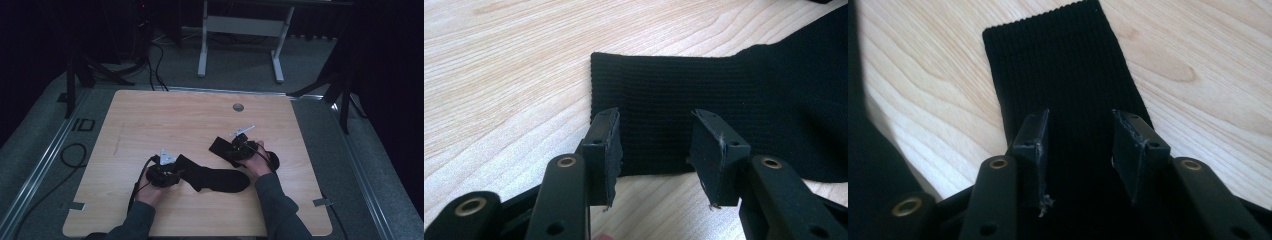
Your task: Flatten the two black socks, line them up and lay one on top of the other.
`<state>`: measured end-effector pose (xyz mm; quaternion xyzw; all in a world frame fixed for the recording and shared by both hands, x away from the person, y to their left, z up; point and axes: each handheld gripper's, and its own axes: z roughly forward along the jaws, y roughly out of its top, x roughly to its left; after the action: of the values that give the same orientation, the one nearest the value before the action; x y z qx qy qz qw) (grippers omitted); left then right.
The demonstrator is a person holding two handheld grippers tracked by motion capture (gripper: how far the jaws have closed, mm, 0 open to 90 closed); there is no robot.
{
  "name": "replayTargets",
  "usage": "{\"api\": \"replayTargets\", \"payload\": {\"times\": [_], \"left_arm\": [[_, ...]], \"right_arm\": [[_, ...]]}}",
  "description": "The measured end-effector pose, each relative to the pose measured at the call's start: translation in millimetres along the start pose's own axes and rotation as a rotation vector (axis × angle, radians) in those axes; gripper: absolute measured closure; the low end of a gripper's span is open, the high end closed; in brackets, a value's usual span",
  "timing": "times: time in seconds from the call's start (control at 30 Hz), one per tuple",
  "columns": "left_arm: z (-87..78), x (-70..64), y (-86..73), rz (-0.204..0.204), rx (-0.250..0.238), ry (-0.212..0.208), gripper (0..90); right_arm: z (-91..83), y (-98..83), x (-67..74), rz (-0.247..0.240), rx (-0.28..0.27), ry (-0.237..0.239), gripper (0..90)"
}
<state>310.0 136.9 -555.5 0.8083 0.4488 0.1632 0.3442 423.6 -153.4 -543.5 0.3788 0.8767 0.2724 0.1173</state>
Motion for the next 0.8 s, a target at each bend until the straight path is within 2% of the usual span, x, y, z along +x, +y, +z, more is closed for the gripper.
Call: {"api": "replayTargets", "payload": {"times": [0.17, 0.3, 0.4, 0.6, 0.8], "left_arm": [[0.1, -0.8, 0.1, 0.006, 0.004, 0.002, 55.6], [0.4, -1.0, 0.0, 0.006, 0.005, 0.003, 55.0], [0.5, -1.4, 0.1, 0.006, 0.005, 0.003, 54.7], [0.6, -2.2, -0.1, 0.004, 0.004, 0.003, 54.4], [0.4, -2.8, -0.1, -0.001, 0.004, -0.001, 53.8]], "right_arm": [[0.3, 1.9, 3.2, -0.017, 0.009, -0.008, 65.8], [1.5, 2.6, 7.7, 0.0, -0.001, -0.021, 76.6], [2.1, 3.6, 10.7, -0.002, 0.0, -0.024, 81.3], [3.8, 8.3, 13.7, 0.005, 0.017, -0.031, 84.1], [6.2, 11.2, 16.1, 0.036, 0.002, 0.004, 84.6]]}}
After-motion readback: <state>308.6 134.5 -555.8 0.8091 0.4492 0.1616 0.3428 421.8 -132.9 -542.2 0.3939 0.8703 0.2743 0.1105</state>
